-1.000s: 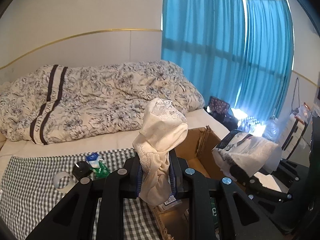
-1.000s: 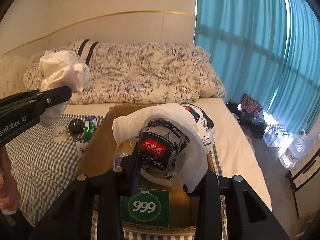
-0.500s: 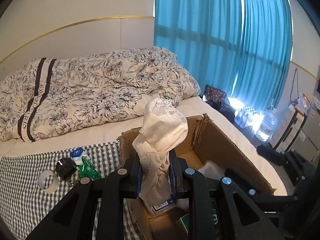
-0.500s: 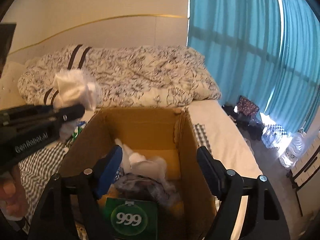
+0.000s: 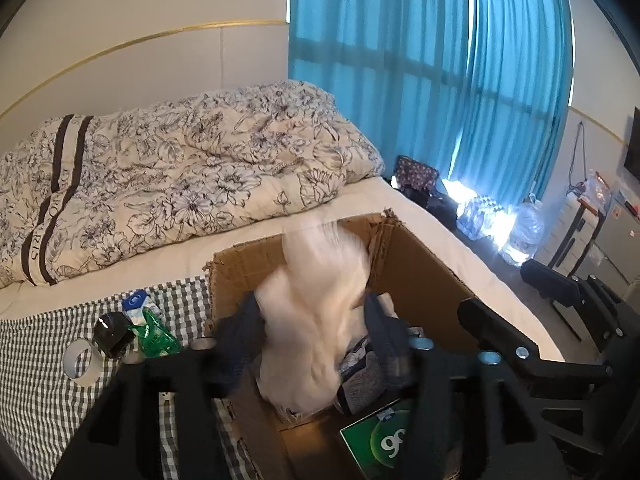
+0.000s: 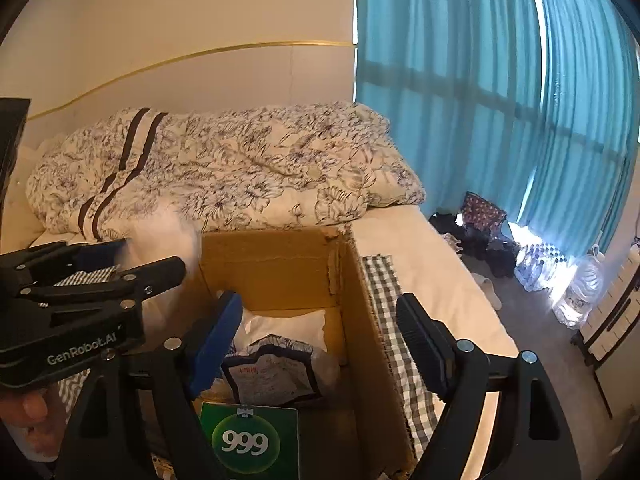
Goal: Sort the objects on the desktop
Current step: 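Open both grippers to drop the tissue pack and cloth into the box, then move both grippers back toward the items on the gingham sheet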
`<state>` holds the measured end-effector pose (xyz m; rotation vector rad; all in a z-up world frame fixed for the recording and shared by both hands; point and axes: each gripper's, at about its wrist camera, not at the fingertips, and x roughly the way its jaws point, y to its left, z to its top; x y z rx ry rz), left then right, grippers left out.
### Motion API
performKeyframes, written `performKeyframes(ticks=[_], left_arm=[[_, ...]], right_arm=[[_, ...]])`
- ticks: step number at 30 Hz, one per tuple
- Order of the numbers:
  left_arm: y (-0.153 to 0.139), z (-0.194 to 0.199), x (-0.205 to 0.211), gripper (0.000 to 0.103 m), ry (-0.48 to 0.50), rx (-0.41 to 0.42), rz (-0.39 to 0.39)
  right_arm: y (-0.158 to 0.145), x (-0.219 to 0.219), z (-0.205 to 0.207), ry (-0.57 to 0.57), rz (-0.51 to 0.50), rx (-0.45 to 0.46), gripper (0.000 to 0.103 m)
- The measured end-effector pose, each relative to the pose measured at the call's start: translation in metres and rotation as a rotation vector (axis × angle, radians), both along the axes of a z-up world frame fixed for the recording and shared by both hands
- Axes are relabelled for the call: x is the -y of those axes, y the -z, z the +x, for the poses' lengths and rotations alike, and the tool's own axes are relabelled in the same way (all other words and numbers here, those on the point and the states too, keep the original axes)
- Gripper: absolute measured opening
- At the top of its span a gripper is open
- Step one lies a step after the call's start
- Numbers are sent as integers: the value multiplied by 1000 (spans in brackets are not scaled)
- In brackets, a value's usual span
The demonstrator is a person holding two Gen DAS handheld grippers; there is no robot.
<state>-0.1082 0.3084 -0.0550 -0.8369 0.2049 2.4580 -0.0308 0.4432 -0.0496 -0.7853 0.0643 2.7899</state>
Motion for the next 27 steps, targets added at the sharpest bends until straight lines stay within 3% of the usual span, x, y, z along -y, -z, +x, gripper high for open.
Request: performKeyframes(ticks=[11, 27], left_arm=[[-32, 14, 43, 68, -63, -44, 37], [-87, 41, 175, 94, -247, -172, 83]], right_arm=[[-32, 18, 18, -4, 13, -60, 84], [-73, 111, 27, -118, 20, -144, 91]])
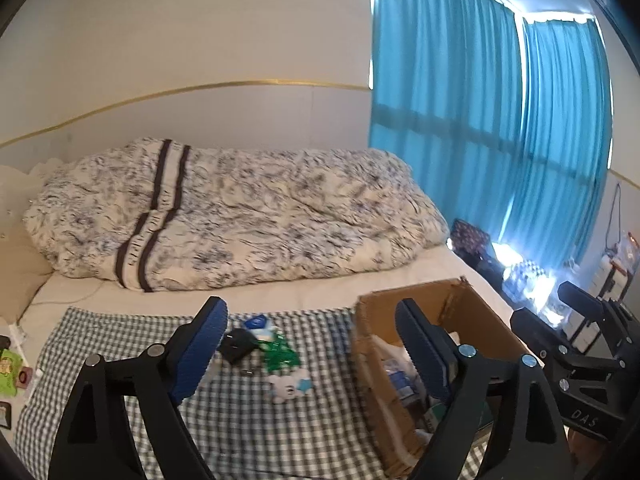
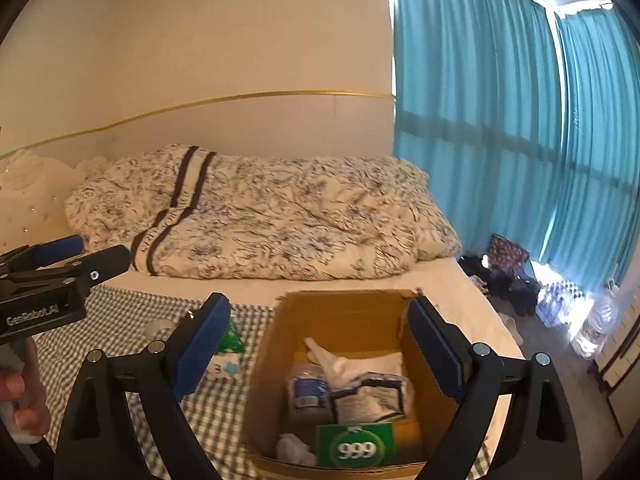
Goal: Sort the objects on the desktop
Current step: 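Move both grippers back toward the items on the gingham sheet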
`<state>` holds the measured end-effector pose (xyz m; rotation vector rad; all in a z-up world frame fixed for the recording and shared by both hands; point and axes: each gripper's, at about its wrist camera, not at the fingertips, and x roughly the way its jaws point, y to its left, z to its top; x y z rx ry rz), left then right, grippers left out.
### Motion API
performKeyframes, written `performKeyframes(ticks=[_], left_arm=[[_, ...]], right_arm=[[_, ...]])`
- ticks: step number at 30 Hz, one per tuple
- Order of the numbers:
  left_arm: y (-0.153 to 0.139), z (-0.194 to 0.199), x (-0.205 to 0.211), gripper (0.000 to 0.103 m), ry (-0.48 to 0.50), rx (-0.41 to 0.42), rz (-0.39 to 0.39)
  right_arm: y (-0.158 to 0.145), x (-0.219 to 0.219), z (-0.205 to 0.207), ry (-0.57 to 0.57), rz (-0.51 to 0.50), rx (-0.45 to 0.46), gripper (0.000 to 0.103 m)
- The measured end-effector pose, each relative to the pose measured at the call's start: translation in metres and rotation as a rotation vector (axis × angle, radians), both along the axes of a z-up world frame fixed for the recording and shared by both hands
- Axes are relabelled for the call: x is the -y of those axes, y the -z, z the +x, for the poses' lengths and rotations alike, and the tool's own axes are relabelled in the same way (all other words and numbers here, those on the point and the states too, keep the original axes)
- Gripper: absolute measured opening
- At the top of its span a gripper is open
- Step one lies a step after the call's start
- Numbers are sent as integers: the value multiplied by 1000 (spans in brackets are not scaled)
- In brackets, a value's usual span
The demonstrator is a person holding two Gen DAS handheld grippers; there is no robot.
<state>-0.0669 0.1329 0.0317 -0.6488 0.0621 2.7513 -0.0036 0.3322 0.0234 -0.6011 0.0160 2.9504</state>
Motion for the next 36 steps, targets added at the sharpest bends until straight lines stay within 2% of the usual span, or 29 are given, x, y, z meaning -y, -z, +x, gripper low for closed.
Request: performKeyframes(ticks=[6, 11, 18, 29, 36], left_arm=[[-16, 14, 36, 103, -63, -66, -13], [-20, 13, 68, 103, -127, -72, -9], [-18, 9, 110, 103, -211, -72, 0], [16, -26, 157, 103, -275, 6, 20], [52, -57, 163, 103, -283, 75, 10]], right_arm=[[-5, 32, -2, -41, 8, -11, 96], [-11, 61, -4, -84, 31, -26, 103], [-11, 93, -19, -138, 30, -24, 103], [22, 144, -46, -253, 76, -23, 103], [58, 157, -78, -262, 59, 59, 103]])
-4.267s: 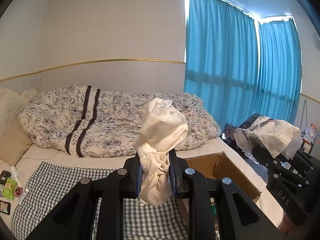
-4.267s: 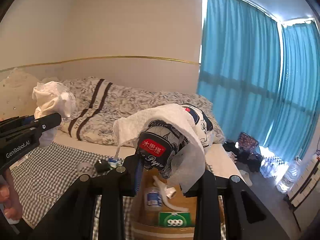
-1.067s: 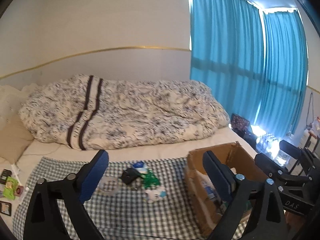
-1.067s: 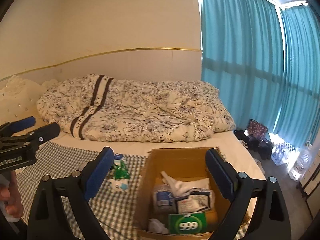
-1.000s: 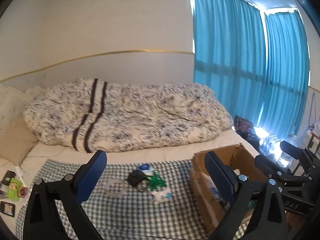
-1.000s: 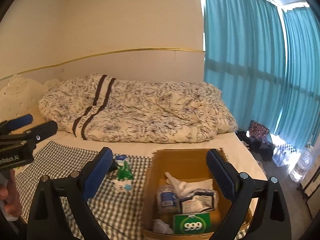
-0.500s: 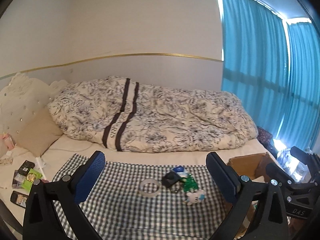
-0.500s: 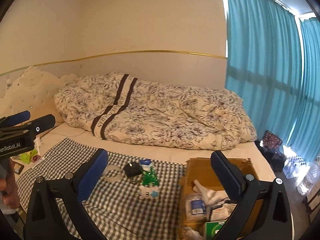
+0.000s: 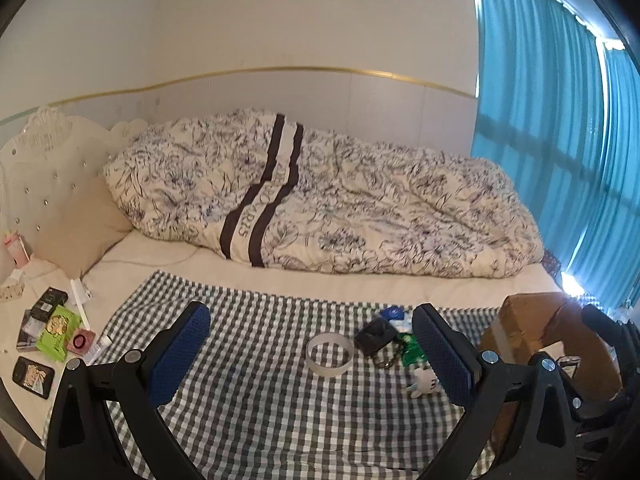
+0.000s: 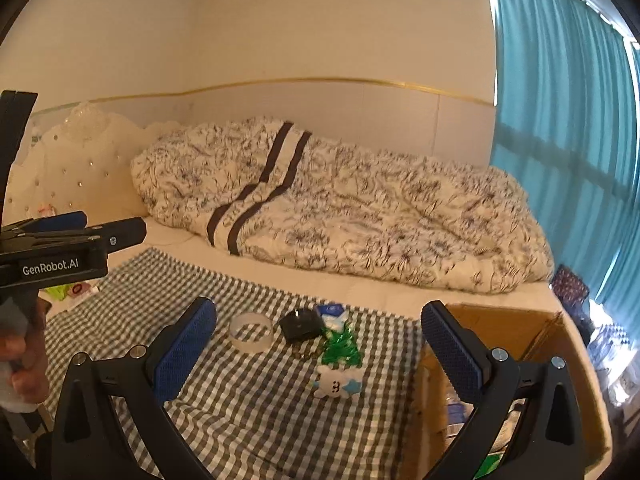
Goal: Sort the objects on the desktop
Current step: 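Move both grippers back toward the items on the gingham sheet, then grasp the clear tape roll with the left gripper while the right gripper grasps the white plush toy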
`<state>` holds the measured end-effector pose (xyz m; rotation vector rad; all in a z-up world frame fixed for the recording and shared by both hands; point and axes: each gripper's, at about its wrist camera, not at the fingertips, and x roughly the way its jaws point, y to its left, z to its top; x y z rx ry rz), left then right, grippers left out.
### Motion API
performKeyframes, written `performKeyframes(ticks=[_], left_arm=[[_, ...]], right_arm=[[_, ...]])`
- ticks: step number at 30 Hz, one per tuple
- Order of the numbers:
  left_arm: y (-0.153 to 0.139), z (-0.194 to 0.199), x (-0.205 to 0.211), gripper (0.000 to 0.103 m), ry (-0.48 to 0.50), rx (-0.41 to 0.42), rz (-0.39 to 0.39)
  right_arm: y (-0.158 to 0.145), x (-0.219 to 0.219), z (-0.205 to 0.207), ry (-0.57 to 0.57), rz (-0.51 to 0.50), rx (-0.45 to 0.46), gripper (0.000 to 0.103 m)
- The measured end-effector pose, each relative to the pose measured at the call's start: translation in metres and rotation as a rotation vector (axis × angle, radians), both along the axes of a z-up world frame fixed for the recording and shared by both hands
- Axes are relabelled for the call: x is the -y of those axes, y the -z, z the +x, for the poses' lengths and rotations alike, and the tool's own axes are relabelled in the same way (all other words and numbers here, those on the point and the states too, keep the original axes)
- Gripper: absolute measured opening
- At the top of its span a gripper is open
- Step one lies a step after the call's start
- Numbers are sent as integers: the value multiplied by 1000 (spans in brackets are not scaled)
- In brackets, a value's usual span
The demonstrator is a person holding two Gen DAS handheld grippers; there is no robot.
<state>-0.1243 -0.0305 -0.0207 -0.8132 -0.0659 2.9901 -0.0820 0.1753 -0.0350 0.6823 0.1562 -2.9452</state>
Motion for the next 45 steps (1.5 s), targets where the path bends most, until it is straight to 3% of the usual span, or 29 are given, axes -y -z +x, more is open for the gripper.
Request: performKeyframes(ticks=[6, 20, 34, 45], left_arm=[[31, -26, 2, 103, -3, 54, -4], [88, -75, -2, 103, 19, 138, -18], [160, -126, -11, 103, 36, 238, -23], [208, -166, -11, 86, 25, 322, -18]], right_arm=[[28, 4, -20, 32, 17, 32, 103], [88, -17, -77, 95, -82, 242, 103], [149, -26, -117, 138, -44, 350, 103], [189, -28, -141, 148, -33, 405, 103]])
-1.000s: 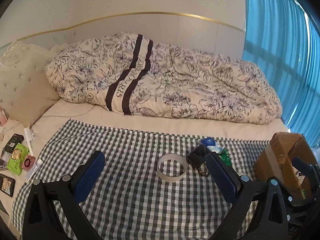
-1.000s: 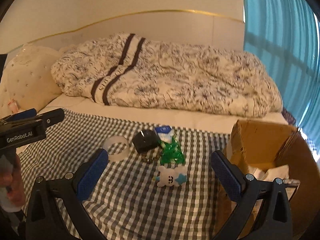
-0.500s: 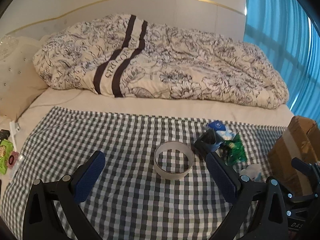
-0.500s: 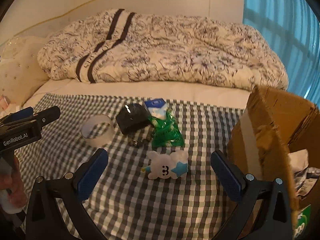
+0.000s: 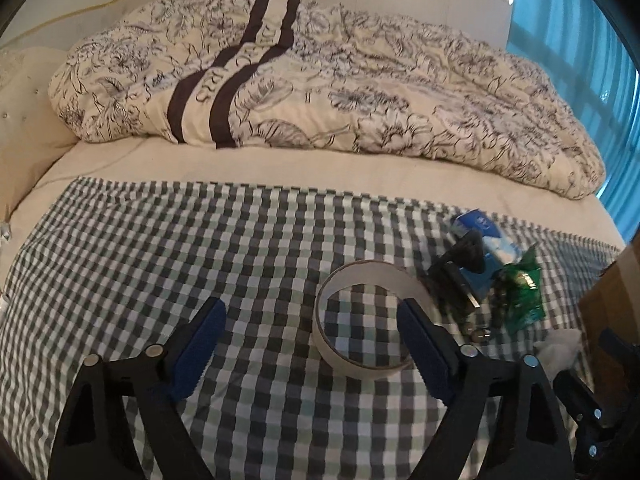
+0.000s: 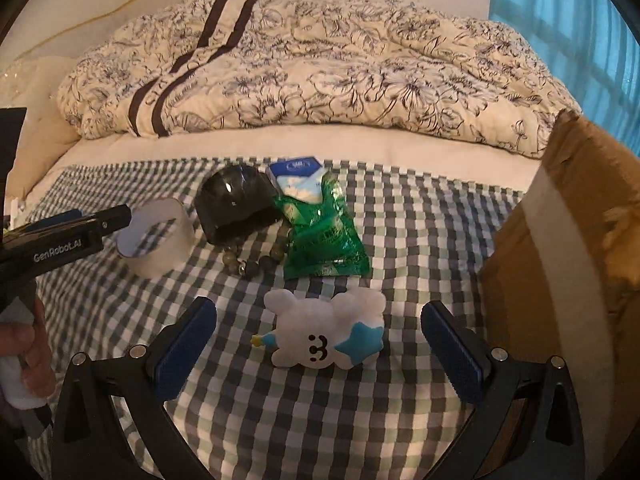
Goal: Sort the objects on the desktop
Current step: 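Grasp the clear tape roll with the left gripper while the right gripper grasps the white plush toy, then lift the tape roll and plush toy and carry them over the cardboard box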
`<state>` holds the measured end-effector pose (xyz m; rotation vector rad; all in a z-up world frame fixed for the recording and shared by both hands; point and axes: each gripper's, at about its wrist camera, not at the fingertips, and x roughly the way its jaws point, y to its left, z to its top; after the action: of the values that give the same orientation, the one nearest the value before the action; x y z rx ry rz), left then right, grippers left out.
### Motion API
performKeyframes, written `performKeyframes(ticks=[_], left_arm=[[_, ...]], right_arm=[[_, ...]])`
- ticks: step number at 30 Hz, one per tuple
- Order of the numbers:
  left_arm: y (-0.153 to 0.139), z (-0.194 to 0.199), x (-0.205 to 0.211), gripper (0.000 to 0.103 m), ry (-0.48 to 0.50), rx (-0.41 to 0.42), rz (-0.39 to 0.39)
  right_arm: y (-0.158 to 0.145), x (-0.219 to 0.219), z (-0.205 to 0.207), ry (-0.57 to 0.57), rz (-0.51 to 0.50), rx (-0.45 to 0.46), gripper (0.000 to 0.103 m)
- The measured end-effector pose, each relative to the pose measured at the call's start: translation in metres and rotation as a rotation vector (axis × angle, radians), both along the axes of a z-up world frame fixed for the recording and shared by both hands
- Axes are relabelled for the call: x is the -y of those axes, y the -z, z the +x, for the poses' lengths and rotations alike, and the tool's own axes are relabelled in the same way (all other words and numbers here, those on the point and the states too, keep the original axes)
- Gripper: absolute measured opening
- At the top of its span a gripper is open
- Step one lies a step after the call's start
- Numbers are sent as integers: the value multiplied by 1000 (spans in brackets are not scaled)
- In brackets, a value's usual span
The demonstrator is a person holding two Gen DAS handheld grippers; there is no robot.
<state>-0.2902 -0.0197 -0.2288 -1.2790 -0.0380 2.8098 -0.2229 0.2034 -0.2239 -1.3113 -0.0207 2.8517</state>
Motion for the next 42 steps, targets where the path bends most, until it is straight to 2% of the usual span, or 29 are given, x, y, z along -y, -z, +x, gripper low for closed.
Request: performKeyframes(ticks=[1, 3, 7, 8, 9, 13, 15, 16, 17, 26, 31, 37, 42], left_arm=[[4, -2, 0, 85, -2, 7, 2], [11, -6, -1, 71, -1, 21, 1], [24, -13, -3, 58, 17, 47, 7], [27, -14, -3, 51, 18, 55, 11], [31, -16, -4, 39, 14, 63, 7], [39, -20, -4, 25, 8, 78, 7], [38, -19, -4, 14, 9, 74, 10], [37, -18, -4, 12, 7, 69, 8], [36, -17, -3, 11, 7, 65, 9], [22, -7, 16, 9, -14, 54, 23], [0, 14, 27, 9, -38, 30, 30], [-40, 54, 33, 9, -49, -17, 31], [-84, 91, 34, 9, -46, -83, 22]], right_arm=[[3, 1, -1, -3, 5, 1, 103], [9, 0, -3, 1, 9, 6, 103], [20, -1, -8, 3, -4, 24, 100], [22, -1, -9, -1, -3, 27, 100], [23, -1, -10, -2, -4, 27, 100], [30, 2, -14, -14, 4, 46, 100], [34, 5, -16, -21, 19, 57, 99], [36, 7, -17, -24, 29, 62, 92], [37, 8, -17, -21, 41, 68, 81], [28, 17, -11, -29, 34, 50, 81], [10, 27, 3, -55, 15, 34, 81], [-25, 40, 33, -99, 3, -8, 81], [-63, 48, 59, -116, -10, -64, 81]])
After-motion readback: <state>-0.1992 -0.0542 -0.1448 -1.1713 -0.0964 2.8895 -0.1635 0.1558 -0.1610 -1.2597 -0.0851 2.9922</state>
